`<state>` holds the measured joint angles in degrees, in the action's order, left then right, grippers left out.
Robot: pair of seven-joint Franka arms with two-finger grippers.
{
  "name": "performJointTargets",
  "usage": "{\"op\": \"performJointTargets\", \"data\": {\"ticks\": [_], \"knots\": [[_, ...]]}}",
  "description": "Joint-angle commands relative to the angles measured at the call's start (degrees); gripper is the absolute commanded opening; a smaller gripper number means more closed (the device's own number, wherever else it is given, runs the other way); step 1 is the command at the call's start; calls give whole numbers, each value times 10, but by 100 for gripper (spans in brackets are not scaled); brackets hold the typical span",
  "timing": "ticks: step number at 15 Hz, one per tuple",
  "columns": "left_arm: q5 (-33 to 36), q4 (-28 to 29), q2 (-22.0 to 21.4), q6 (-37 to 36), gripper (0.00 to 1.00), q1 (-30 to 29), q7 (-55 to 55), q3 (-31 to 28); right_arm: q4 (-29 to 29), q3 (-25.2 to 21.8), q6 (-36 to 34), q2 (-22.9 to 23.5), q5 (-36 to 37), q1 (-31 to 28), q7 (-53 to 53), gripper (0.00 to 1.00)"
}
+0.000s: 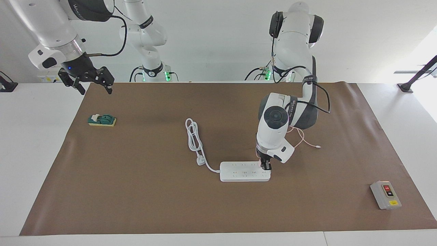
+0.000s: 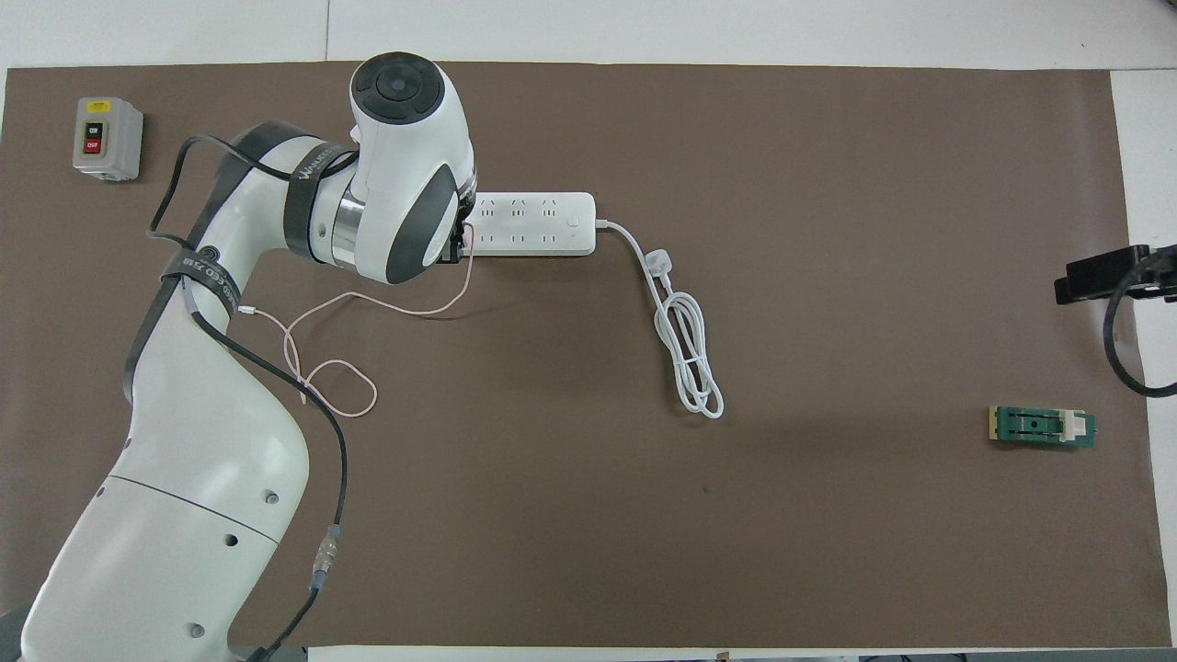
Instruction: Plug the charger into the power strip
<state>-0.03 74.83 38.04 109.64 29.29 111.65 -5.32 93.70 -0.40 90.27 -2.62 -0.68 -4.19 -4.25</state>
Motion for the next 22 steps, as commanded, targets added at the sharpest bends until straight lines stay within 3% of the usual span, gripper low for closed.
{"op": "performJointTargets", "data": {"ticks": [1, 7, 19, 20, 21, 22], "knots": [[-3, 19, 6, 39, 0, 14, 7, 0, 6, 6, -3, -7, -3, -12, -14, 100], [-4, 20, 24, 114, 0, 9, 7, 0, 6, 6, -3, -7, -3, -12, -15, 100], [-9, 37, 16, 115, 0, -30, -34, 5, 6, 6, -3, -7, -3, -12, -14, 100], [-10, 37, 7, 111, 4, -31, -42, 5, 6, 6, -3, -7, -3, -12, -14, 100], [-10, 37, -1, 109, 64, -31, -41, 4, 6, 6, -3, -7, -3, -12, -14, 100], [-11, 37, -10, 96, 86, -31, -40, 3, 6, 6, -3, -7, -3, -12, -14, 100]]}}
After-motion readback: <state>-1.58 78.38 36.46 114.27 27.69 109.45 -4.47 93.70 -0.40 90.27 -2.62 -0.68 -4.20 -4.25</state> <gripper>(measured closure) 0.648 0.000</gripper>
